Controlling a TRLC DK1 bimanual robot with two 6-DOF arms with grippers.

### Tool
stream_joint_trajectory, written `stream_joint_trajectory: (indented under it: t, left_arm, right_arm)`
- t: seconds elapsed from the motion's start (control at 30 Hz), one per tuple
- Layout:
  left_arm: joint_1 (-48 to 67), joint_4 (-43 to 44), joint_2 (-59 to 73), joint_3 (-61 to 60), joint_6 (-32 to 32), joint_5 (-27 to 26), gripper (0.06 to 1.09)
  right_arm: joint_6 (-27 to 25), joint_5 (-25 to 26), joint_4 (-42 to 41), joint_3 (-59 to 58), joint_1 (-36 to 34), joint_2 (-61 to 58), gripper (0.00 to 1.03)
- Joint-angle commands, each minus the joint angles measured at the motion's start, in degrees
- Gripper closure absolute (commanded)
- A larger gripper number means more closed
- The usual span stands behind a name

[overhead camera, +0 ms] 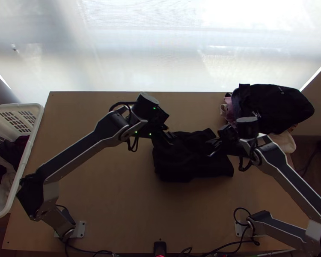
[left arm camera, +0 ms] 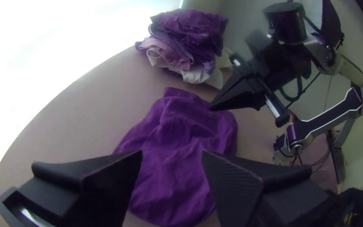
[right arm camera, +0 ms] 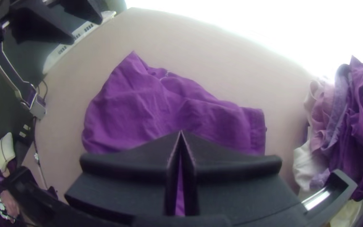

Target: Fold the t-shirt

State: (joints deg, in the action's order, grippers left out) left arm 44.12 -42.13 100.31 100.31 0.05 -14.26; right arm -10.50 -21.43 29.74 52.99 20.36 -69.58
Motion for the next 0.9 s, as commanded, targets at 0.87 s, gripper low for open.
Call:
stream_joint_trajectory:
  t: [0.87]
  left_arm:
    - [1.58, 34.75, 7.18, -31.05, -7.61, -4.02, 1.05]
  right_arm:
    - [-3.82, 1.92, -24.64, -9.49, 1.17, -16.38, 1.0]
